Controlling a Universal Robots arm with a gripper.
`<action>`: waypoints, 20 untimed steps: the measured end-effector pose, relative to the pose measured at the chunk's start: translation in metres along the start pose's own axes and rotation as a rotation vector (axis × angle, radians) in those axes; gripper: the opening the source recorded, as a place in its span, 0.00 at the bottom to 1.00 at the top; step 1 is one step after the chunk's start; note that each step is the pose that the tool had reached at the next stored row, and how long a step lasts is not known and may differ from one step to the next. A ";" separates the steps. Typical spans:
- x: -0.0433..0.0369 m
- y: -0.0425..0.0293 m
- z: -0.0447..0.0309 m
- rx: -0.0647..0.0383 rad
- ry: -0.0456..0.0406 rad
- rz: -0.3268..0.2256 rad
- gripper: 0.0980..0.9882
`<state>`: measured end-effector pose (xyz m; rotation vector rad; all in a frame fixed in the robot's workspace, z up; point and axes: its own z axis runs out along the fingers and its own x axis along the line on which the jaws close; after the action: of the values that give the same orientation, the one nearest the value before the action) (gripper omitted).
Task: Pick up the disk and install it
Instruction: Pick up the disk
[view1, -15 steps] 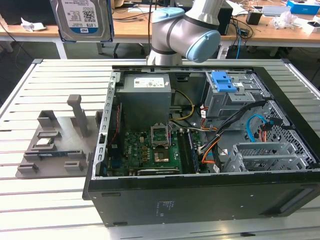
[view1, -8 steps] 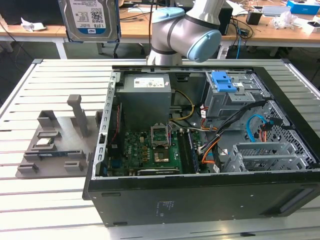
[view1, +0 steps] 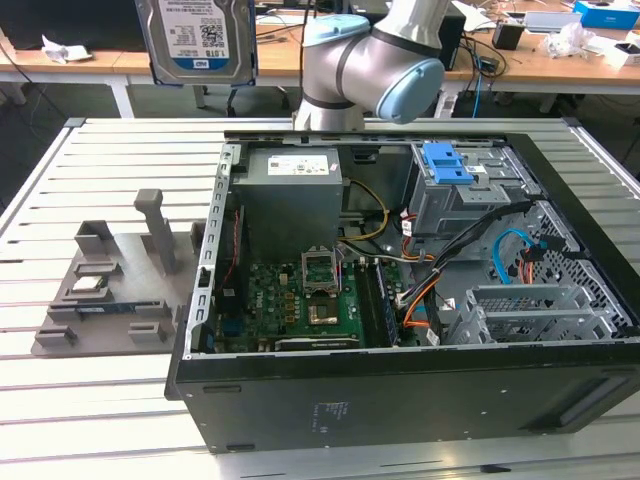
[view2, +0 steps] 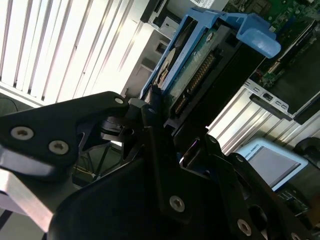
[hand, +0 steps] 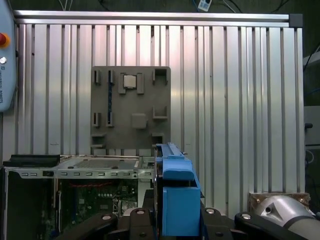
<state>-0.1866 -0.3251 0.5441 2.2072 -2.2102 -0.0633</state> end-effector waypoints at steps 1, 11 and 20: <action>0.0000 -0.0017 0.0001 0.000 0.0001 0.000 0.30; 0.0000 -0.0230 0.0010 0.000 0.0000 0.000 0.30; 0.0000 -0.0491 0.0017 0.000 0.0000 0.000 0.30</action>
<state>-0.1376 -0.3252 0.5403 2.2073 -2.2102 -0.0633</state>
